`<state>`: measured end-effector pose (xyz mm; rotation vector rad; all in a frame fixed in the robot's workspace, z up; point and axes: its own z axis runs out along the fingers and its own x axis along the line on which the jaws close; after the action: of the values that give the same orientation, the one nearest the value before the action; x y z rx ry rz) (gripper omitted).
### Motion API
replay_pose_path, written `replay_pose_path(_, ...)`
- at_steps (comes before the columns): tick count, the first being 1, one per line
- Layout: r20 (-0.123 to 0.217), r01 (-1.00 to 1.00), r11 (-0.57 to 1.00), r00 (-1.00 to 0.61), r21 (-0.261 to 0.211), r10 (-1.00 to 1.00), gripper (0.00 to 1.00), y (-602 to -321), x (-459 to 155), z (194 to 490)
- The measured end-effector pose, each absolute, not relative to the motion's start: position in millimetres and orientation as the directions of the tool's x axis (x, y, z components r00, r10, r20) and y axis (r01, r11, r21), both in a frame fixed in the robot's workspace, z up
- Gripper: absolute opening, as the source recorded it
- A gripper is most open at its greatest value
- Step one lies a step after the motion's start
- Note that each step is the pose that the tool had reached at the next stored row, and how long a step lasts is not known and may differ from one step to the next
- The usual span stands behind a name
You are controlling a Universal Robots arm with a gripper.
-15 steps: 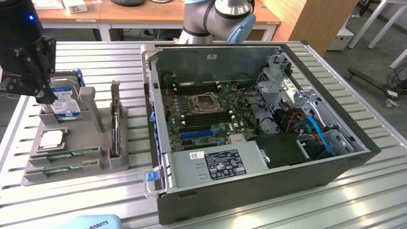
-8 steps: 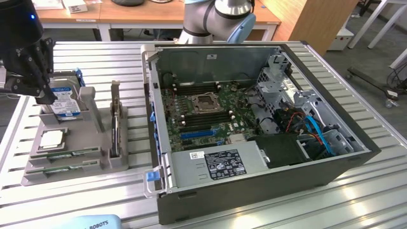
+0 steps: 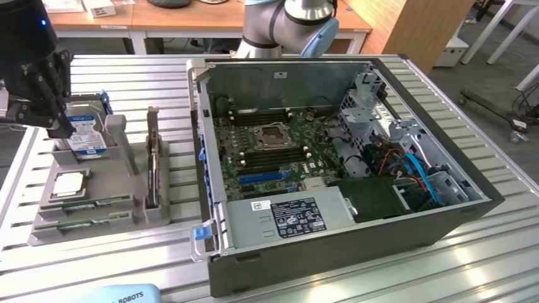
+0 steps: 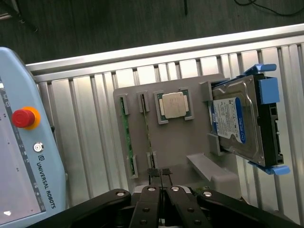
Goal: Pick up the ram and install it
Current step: 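Pick up the ram and move it above insertion slot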
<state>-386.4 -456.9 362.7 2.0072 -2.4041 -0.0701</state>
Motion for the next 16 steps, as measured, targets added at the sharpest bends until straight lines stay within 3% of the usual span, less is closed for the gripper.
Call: replay_pose_path(16, -0.021, -0.991, 0.131, -0.132, 0.040, -0.991, 0.10, -456.9, -386.5, 360.3)
